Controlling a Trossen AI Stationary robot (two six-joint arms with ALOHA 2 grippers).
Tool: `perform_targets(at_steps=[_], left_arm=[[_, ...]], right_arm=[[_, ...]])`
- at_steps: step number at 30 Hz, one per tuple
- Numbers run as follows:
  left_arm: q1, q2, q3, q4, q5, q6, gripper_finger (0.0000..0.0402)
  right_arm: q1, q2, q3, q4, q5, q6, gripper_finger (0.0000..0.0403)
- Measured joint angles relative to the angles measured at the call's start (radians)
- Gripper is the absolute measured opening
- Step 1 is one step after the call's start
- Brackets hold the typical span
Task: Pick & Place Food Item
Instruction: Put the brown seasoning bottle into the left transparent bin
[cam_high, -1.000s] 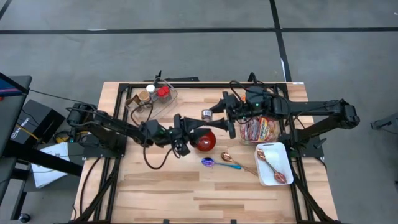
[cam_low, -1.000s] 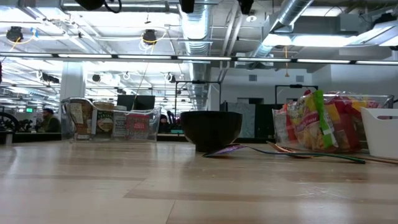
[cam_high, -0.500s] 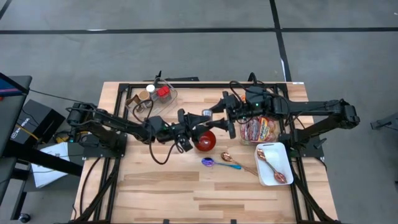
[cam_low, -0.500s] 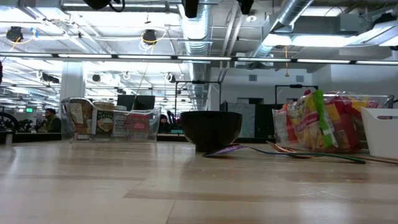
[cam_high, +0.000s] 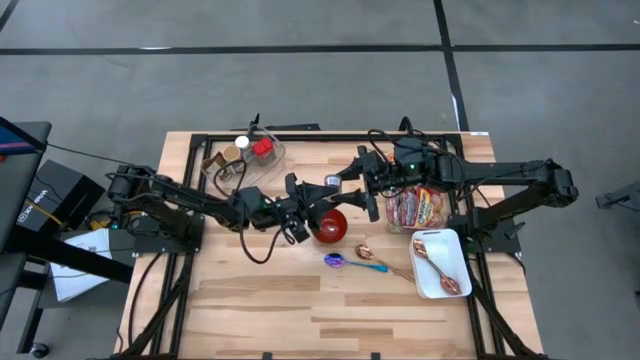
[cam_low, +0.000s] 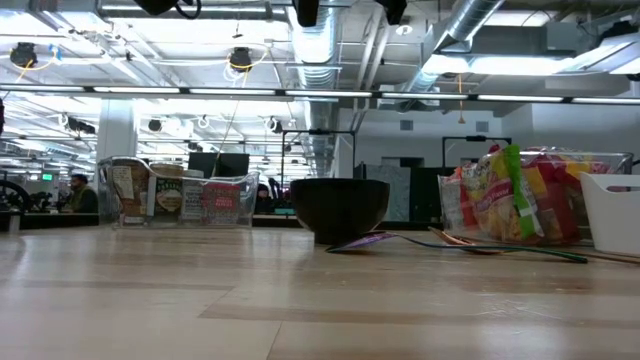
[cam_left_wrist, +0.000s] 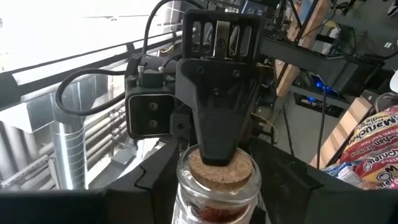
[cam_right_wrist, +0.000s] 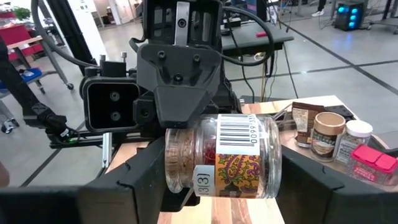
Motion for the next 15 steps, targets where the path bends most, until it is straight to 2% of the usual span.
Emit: perform_targets(at_steps=[4,10,15], left_arm=[[0.000,0.000,0.000,-0.001,-0.003,0.000,0.0173],[0.000,0.000,0.000,0.002,-0.012,-0.012,0.0173],[-0.001,0.000,0.000,0.003,-0.090,-0.012,0.0173]], right_arm=[[0.001,0.000,0.000,0.002,-0.007,-0.024,0.0250],[0.000,0.000,0.000,0.018,-0.033,-0.030,0.0295],[-0.020,-0.009,-0.001,0.022,-0.034,-0.030,0.0336]])
